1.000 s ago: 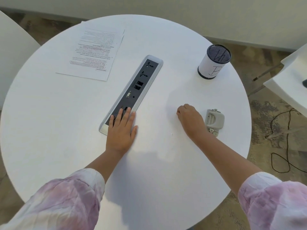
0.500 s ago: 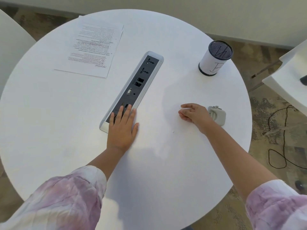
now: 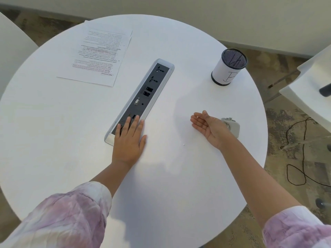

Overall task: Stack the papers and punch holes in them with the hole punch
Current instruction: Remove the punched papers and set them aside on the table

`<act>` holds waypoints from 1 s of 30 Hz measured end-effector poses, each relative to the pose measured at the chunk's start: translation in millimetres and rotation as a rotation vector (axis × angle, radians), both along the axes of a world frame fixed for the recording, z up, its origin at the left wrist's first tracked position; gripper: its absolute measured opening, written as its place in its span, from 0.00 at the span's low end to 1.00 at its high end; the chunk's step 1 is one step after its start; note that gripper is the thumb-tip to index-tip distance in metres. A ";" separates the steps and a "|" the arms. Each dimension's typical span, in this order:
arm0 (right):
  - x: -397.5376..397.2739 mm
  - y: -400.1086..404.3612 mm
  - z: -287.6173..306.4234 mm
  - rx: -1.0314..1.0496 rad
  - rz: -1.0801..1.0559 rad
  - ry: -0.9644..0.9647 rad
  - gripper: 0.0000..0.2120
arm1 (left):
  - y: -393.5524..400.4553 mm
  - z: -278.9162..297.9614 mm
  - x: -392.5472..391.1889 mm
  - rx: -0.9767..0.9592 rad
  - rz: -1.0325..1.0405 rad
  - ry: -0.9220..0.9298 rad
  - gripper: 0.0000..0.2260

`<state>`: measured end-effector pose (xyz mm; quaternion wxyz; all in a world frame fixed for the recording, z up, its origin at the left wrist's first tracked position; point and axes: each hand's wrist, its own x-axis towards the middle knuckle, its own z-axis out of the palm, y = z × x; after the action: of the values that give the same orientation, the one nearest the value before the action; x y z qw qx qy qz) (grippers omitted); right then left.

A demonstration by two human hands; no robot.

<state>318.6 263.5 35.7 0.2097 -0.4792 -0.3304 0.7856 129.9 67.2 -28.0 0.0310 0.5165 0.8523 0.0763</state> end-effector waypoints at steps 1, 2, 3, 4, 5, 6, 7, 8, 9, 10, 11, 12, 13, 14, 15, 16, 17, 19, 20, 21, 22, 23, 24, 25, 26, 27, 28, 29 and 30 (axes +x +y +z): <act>-0.5 0.8 2.6 -0.011 -0.016 0.015 0.14 | 0.1 0.1 -0.1 0.000 0.000 0.002 0.23; -1.0 2.1 4.8 -0.021 -0.035 0.031 0.14 | 0.1 0.2 -0.1 -0.002 0.002 0.001 0.23; -1.7 3.9 7.3 -0.028 -0.055 0.045 0.14 | 0.0 0.3 -0.1 -0.004 0.003 -0.001 0.23; -2.6 7.1 10.0 -0.029 -0.072 0.056 0.14 | -0.1 0.1 0.0 -0.004 0.004 -0.004 0.23; -3.8 11.6 14.0 -0.023 -0.086 0.064 0.14 | 0.2 -0.1 0.3 -0.001 0.005 -0.006 0.23; -5.7 18.0 18.7 -0.007 -0.099 0.069 0.15 | 0.5 -0.3 0.4 0.003 0.006 -0.005 0.23; -8.7 26.0 24.4 0.016 -0.110 0.074 0.15 | 0.4 -0.7 0.2 0.005 0.006 -0.004 0.23; -12.2 36.3 31.5 0.047 -0.122 0.081 0.16 | 0.4 -1.1 -0.2 0.008 0.007 -0.005 0.23; -15.8 48.8 40.2 0.082 -0.144 0.092 0.16 | 0.7 -1.7 -0.4 0.012 0.007 -0.007 0.23; -19.3 62.8 49.4 0.117 -0.181 0.106 0.16 | 0.7 -2.1 -0.5 0.016 0.005 -0.007 0.23; -22.2 78.0 58.9 0.158 -0.226 0.109 0.17 | 0.6 -2.3 -0.6 0.019 0.003 -0.008 0.23; -24.2 94.0 68.6 0.209 -0.273 0.086 0.17 | 0.5 -2.3 -0.5 0.024 0.003 -0.011 0.23; -25.8 109.2 78.2 0.265 -0.315 0.034 0.17 | 0.4 -2.1 -0.4 0.027 0.005 -0.015 0.23; -27.1 124.5 85.2 0.322 -0.339 -0.044 0.17 | 0.4 -2.1 -0.6 0.030 0.007 -0.017 0.23; -28.8 137.4 90.5 0.376 -0.342 -0.133 0.16 | 0.6 -2.1 -0.6 0.033 0.008 -0.017 0.23; -30.5 149.1 92.7 0.423 -0.325 -0.224 0.15 | 0.6 -1.9 -0.7 0.035 0.009 -0.018 0.23; -32.4 159.1 92.6 0.457 -0.302 -0.302 0.14 | 0.7 -1.7 -0.8 0.035 0.010 -0.021 0.23; -34.2 173.3 88.2 0.499 -0.239 -0.447 0.16 | 0.6 -1.7 -1.3 0.034 0.012 -0.019 0.23; -34.2 177.4 85.1 0.509 -0.205 -0.509 0.20 | 0.5 -1.9 -1.6 0.031 0.012 -0.016 0.23; -33.4 180.1 82.1 0.512 -0.179 -0.550 0.25 | 0.4 -2.1 -1.6 0.026 0.012 -0.014 0.23; -32.3 181.2 80.4 0.509 -0.162 -0.570 0.28 | 0.3 -2.4 -1.7 0.022 0.012 -0.014 0.23; -31.1 182.1 79.5 0.513 -0.154 -0.575 0.29 | 0.2 -2.5 -1.6 0.020 0.012 -0.013 0.23; -30.0 182.3 79.3 0.513 -0.157 -0.573 0.30 | 0.1 -2.6 -1.6 0.020 0.012 -0.011 0.23; -29.0 182.2 79.7 0.518 -0.170 -0.563 0.29 | 0.0 -2.5 -1.7 0.022 0.010 -0.009 0.23; -27.5 182.2 80.0 0.525 -0.178 -0.546 0.28 | 0.0 -2.3 -1.8 0.025 0.008 -0.008 0.23; -26.6 180.7 80.3 0.546 -0.181 -0.521 0.26 | 0.2 -1.9 -1.8 0.028 0.006 -0.008 0.23; -25.7 177.0 80.2 0.583 -0.178 -0.497 0.23 | 0.1 -1.8 -1.8 0.027 0.004 -0.009 0.23; -25.1 171.6 79.0 0.628 -0.172 -0.479 0.20 | 0.2 -1.5 -1.7 0.025 0.004 -0.011 0.23; -24.4 164.3 77.1 0.670 -0.160 -0.468 0.16 | 0.1 -1.4 -1.8 0.021 0.005 -0.015 0.24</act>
<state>294.2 427.8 112.8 0.3334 -0.5743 -0.5684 0.4858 128.1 67.2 -29.4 0.0314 0.5140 0.8526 0.0893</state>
